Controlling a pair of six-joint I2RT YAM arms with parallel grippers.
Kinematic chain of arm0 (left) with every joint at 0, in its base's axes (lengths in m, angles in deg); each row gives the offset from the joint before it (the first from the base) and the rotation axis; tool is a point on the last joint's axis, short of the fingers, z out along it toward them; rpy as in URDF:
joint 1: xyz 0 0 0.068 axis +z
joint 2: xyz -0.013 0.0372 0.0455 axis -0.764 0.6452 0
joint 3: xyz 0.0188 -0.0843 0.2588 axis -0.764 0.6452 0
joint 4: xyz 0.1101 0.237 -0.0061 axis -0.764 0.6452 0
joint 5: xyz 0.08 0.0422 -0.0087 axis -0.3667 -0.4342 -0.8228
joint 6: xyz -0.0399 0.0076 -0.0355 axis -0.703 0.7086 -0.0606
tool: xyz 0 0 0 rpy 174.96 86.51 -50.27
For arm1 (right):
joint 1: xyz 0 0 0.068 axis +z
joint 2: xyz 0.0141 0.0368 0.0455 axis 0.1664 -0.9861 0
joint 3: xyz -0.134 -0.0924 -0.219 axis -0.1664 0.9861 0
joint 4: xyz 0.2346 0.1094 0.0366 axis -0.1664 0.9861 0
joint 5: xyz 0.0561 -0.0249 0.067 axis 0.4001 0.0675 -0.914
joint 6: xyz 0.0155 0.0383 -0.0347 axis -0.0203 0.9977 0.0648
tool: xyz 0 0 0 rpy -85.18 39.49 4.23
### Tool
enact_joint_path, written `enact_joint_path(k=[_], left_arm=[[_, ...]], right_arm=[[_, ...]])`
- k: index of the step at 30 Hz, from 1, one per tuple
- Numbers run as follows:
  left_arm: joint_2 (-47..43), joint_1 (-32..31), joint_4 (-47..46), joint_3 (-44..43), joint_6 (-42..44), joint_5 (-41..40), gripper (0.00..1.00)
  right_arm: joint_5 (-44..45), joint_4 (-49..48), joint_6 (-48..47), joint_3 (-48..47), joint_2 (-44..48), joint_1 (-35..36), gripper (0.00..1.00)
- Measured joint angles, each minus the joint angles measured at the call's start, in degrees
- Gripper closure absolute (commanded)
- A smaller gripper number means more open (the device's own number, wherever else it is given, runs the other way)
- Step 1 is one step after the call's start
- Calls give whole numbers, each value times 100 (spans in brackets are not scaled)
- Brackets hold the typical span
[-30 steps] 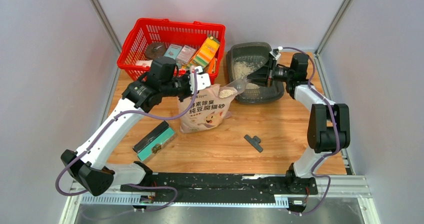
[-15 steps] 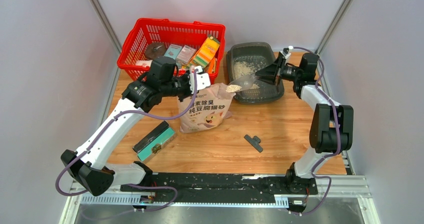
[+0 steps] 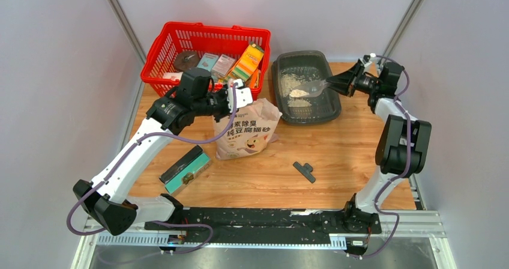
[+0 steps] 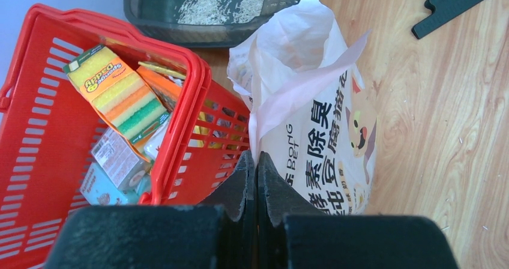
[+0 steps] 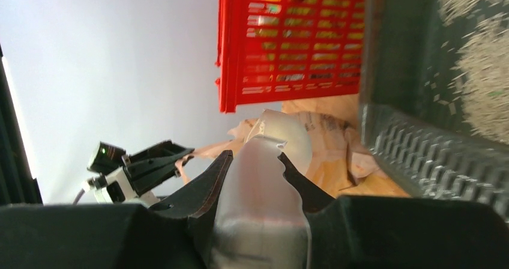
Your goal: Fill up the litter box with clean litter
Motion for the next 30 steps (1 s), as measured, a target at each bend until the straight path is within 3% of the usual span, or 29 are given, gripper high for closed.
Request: enact_joint_path(k=[12, 23, 30], left_arm=[[0, 0, 7, 0, -4, -4, 100], [0, 0, -11, 24, -26, -22, 100], [0, 0, -33, 31, -28, -2, 100]], right_arm=[[1038, 2291, -2214, -1720, -1204, -772, 100], [2430, 4004, -3989, -2636, -1239, -645, 100], [3051, 4474, -4441, -2988, -1222, -461, 100]])
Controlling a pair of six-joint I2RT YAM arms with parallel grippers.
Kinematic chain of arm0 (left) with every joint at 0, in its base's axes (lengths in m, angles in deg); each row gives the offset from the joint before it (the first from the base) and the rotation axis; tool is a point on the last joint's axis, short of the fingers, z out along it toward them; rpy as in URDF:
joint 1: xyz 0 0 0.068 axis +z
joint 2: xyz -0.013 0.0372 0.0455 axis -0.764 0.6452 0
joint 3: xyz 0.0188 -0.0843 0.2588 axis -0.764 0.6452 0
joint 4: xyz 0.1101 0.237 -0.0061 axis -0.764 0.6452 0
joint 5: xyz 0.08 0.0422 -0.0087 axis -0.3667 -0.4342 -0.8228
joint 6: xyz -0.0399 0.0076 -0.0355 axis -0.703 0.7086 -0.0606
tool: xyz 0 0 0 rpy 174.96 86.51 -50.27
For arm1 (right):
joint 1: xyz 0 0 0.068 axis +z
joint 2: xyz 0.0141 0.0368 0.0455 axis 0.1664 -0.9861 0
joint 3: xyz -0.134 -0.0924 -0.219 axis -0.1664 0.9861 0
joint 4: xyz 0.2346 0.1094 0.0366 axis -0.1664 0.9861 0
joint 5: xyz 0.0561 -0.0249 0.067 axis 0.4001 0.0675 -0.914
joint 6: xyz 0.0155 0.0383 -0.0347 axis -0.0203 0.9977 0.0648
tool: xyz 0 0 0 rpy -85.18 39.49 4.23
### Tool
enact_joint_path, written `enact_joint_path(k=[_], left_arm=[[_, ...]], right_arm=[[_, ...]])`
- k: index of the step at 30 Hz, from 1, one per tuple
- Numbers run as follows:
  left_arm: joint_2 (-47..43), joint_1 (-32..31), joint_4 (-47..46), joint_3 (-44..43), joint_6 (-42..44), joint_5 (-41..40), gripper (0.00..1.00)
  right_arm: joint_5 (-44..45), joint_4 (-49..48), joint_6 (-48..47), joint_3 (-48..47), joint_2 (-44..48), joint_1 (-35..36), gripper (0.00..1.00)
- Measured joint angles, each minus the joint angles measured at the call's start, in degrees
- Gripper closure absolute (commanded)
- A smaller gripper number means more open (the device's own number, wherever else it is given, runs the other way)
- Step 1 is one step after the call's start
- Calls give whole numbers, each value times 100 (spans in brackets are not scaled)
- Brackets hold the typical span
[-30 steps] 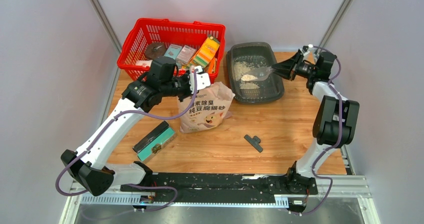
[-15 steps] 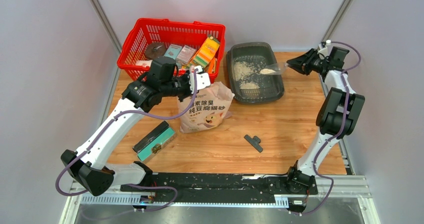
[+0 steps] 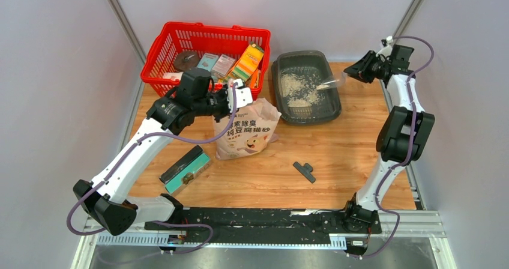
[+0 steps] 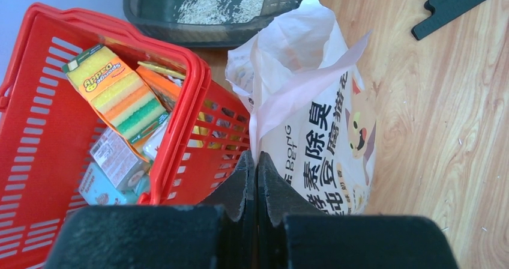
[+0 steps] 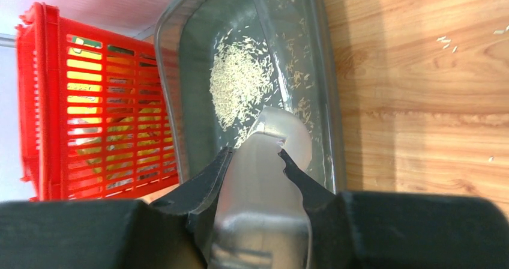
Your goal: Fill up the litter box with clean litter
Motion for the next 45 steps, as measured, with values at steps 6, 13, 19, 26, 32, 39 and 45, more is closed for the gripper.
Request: enact_joint_path(k=[6, 13, 19, 26, 32, 39, 45], left_arm=[[-55, 2, -39, 63, -20, 66, 100], [-262, 2, -155, 273, -122, 138, 100], [-514, 2, -365, 553, -393, 164, 100], [-730, 11, -946, 962, -1233, 105, 100], [-883, 13, -1231, 1196, -1716, 61, 100], [-962, 11, -1263, 1263, -1910, 42, 100], [-1060, 11, -1244, 1309, -2035, 39, 100]], right_arm=[[802, 175, -413, -343, 96, 313, 100], [2155, 468, -1191, -490, 459, 960, 100], [2304, 769, -1589, -498, 1215, 1572, 100], [621, 1023, -1379, -448, 2680, 2275, 100], [-125, 1502, -1432, 323, 3329, 2885, 100], [-151, 1897, -1790, 420, 3163, 3497, 100], [999, 2079, -2085, 413, 2892, 4144, 100]])
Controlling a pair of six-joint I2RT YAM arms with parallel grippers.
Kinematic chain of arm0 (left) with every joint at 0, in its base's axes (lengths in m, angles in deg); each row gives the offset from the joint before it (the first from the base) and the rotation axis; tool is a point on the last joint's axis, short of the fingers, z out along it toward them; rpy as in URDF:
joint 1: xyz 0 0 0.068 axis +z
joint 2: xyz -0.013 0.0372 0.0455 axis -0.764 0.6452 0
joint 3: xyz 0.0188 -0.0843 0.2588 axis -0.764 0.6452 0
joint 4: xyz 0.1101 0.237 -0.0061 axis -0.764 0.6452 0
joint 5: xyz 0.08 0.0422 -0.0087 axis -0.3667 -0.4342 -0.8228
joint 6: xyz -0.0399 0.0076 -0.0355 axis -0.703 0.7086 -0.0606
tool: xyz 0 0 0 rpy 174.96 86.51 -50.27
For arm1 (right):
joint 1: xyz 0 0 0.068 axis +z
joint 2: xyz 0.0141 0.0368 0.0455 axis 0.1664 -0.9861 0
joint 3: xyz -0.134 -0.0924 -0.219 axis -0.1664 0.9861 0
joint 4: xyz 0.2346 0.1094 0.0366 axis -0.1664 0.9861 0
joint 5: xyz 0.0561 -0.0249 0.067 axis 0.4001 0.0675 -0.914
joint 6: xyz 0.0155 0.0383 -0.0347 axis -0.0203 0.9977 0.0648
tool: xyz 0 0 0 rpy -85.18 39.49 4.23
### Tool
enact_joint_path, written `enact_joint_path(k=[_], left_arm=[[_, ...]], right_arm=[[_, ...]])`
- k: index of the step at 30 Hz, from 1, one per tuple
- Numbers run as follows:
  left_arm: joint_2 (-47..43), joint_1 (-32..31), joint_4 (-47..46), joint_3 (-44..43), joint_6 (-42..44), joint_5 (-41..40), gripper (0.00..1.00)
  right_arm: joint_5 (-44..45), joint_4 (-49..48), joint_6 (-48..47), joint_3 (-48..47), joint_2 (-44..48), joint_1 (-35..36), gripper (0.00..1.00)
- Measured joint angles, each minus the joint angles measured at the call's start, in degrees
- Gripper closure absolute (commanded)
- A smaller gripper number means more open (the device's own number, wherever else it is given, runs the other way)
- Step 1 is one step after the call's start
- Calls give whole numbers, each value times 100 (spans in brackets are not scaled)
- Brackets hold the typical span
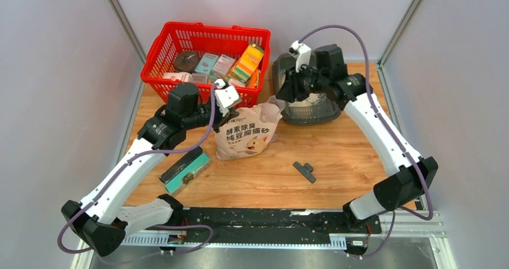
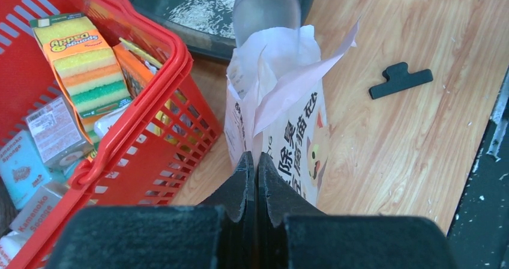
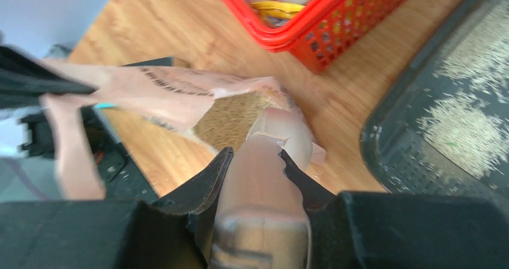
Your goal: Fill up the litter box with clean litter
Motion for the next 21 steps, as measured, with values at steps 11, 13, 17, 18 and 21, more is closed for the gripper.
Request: enact_joint_path(k=[11, 13, 17, 18, 21], left_arm=[[20, 28, -184, 50, -964, 48, 100], [103, 31, -286, 48, -1045, 48, 100], [367, 33, -457, -59, -1117, 61, 100], [409, 33, -485, -79, -1121, 68, 100], [470, 33, -496, -131, -1134, 94, 100]], right_arm=[[2452, -35, 621, 59, -531, 1185, 100], [2726, -103, 723, 203, -562, 1272, 100], [2946, -452, 879, 728, -560, 1307, 100], [2949, -575, 916, 872, -551, 1309, 100], [2999, -914, 933, 1200, -527, 1331, 100]])
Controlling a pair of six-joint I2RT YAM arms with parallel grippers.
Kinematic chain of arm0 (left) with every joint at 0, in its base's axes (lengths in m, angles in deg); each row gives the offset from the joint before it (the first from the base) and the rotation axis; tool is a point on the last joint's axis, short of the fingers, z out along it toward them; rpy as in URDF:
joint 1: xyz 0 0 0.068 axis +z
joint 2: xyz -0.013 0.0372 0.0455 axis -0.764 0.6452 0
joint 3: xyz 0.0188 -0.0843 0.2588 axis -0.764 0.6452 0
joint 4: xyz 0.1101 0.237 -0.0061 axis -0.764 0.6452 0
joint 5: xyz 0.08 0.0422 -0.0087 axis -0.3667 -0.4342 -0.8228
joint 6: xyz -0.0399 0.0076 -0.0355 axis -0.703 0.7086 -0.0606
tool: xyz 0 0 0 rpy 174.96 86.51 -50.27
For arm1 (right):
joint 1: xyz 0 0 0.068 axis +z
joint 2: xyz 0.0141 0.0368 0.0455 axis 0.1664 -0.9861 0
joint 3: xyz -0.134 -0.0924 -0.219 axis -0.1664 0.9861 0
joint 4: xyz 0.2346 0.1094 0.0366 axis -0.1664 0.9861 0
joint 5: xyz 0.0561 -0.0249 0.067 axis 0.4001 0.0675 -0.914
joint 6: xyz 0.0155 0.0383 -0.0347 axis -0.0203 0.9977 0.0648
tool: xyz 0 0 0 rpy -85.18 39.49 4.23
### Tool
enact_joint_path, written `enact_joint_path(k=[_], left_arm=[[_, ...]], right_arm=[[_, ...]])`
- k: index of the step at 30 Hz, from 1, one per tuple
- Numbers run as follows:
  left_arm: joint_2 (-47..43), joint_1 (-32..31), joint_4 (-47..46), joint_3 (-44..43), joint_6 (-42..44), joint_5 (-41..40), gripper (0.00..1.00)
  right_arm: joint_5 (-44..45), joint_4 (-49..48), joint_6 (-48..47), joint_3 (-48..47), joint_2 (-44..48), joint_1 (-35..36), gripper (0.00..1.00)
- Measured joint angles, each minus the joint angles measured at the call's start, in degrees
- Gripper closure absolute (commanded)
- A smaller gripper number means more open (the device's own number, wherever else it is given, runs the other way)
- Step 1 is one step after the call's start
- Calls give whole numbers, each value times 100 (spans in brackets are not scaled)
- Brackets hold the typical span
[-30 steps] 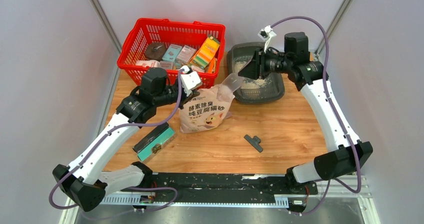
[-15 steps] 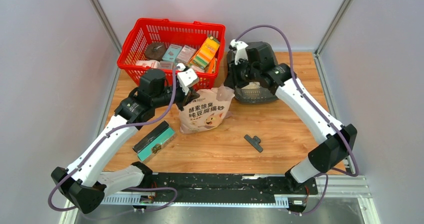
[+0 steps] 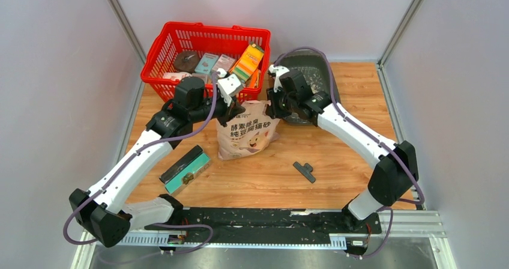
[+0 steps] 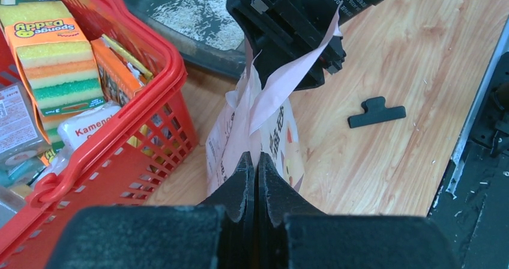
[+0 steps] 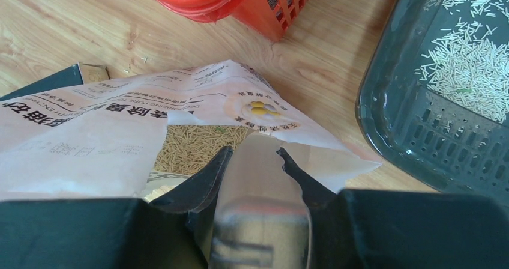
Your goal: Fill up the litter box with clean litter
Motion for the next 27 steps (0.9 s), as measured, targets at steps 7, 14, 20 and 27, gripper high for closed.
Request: enact_joint_path(k=[7, 14, 20, 27], left_arm=[[24, 2, -28, 0, -28, 7, 100], [214, 17, -63, -116, -44, 11, 100], [295, 37, 94, -260, 17, 4, 100], [297, 37, 166, -293, 140, 50, 100]], right_arm=[[-146, -428, 85, 286, -4, 2, 100], [-483, -686, 131, 133, -398, -7, 100], [-1141, -717, 166, 26, -566, -168, 100], [-2461, -839, 382, -50, -741, -501, 100]])
